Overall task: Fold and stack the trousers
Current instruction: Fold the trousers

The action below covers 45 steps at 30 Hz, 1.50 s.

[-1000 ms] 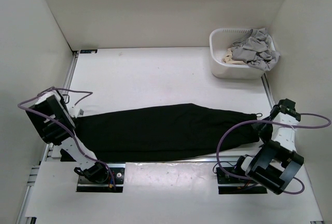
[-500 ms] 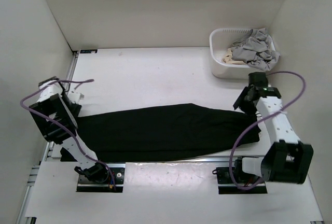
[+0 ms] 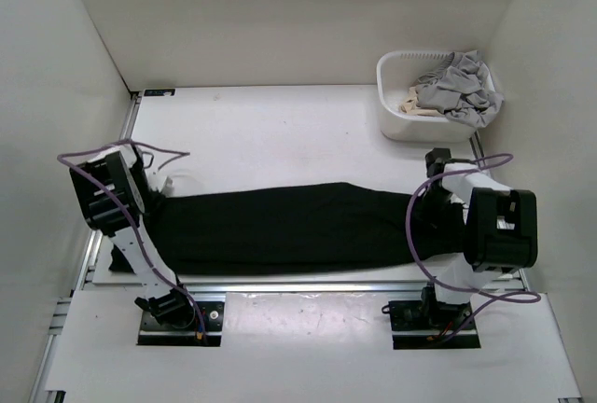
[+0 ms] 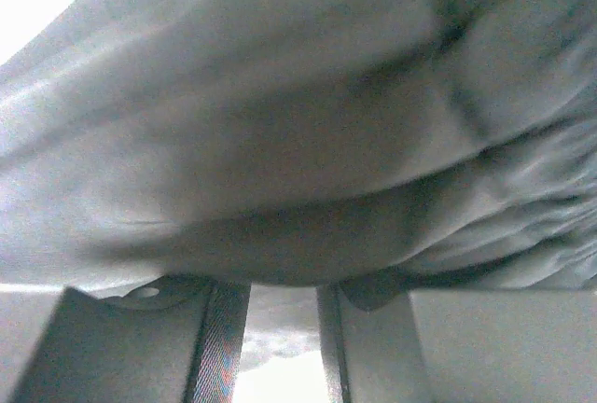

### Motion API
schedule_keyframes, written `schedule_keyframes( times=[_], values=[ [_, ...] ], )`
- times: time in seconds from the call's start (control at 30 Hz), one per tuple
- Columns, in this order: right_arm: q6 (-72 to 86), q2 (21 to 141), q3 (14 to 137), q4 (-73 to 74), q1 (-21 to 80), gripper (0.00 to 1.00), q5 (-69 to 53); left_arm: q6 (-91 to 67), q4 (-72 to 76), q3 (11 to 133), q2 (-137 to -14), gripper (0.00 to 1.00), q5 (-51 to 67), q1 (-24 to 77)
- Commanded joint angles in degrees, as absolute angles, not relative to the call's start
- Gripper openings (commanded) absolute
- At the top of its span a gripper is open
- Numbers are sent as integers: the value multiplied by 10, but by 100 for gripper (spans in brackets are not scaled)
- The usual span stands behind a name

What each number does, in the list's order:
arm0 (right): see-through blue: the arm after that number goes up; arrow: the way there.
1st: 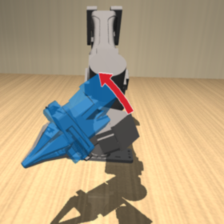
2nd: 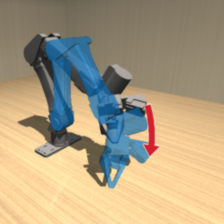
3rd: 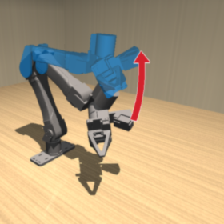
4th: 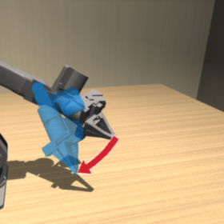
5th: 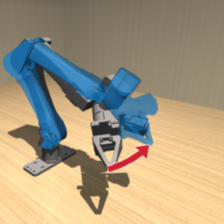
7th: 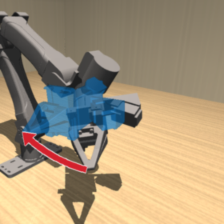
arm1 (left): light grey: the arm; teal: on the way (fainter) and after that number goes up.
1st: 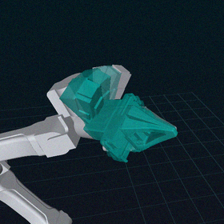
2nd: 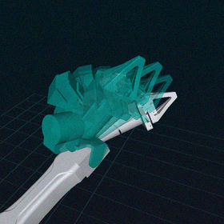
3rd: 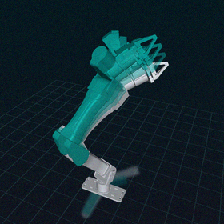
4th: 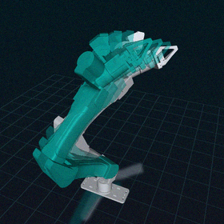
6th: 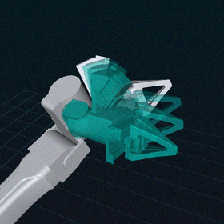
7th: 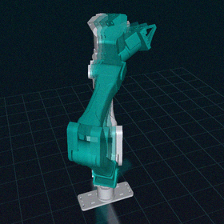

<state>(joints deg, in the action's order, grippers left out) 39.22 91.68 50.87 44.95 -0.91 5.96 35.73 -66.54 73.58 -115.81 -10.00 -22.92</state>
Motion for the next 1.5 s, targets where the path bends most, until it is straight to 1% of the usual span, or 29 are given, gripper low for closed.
schedule_keyframes(
  times=[0.0,0.03,0.1,0.17,0.23,0.27,0.3,0.37,0.53,0.57,0.67,0.7,0.77,0.8,0.9,0.93,1.1,1.2,1.23,1.3,1.33,1.37,1.4,1.47],
  values=[
    [416,955,567,382,-42,36,127,343,-569,831,-1178,51,-63,-194],
    [416,970,585,382,-47,36,133,343,-569,874,-1185,51,-63,-182],
    [411,986,632,395,-61,36,138,338,-576,910,-1209,51,-57,-177],
    [396,1008,656,396,-61,36,138,331,-596,959,-1233,55,-43,-171],
    [377,1015,673,396,-67,36,121,325,-614,976,-1239,62,-38,-171],
    [353,1015,689,390,-67,38,90,325,-620,976,-1232,63,-38,-171],
    [342,1010,697,390,-62,38,90,320,-628,976,-1224,64,-29,-171],
    [314,998,720,407,-48,43,90,320,-636,976,-1194,68,-18,-171],
    [295,922,733,449,-48,48,83,292,-675,997,-1123,73,-18,-185],
    [295,900,733,460,-48,48,83,292,-681,989,-1112,74,-11,-200],
    [295,856,721,501,-61,55,83,278,-701,950,-1078,74,-5,-233],
    [301,846,711,507,-68,60,83,278,-701,901,-1063,74,-5,-240],
    [301,818,670,507,-97,61,58,278,-669,845,-1050,74,-10,-253],
    [296,811,656,507,-108,61,51,278,-657,799,-1050,74,-18,-259],
    [285,797,616,502,-142,61,31,278,-615,765,-1044,73,-38,-273],
    [285,792,616,502,-148,60,26,285,-614,765,-1044,73,-38,-273],
    [267,786,590,507,-161,60,40,285,-608,783,-1063,72,-27,-273],
    [267,786,563,494,-194,60,33,285,-608,783,-1078,63,-22,-273],
    [261,786,551,487,-200,60,28,285,-608,783,-1085,50,-22,-273],
    [255,786,545,487,-214,60,28,285,-603,783,-1085,34,-22,-273],
    [250,791,545,487,-214,57,28,285,-603,783,-1085,28,-22,-273],
    [250,791,538,487,-220,57,28,290,-603,783,-1085,17,-22,-273],
    [244,791,538,487,-220,57,28,290,-598,776,-1085,14,-22,-273],
    [244,791,531,480,-220,57,28,290,-598,770,-1092,14,-29,-273]
  ],
)
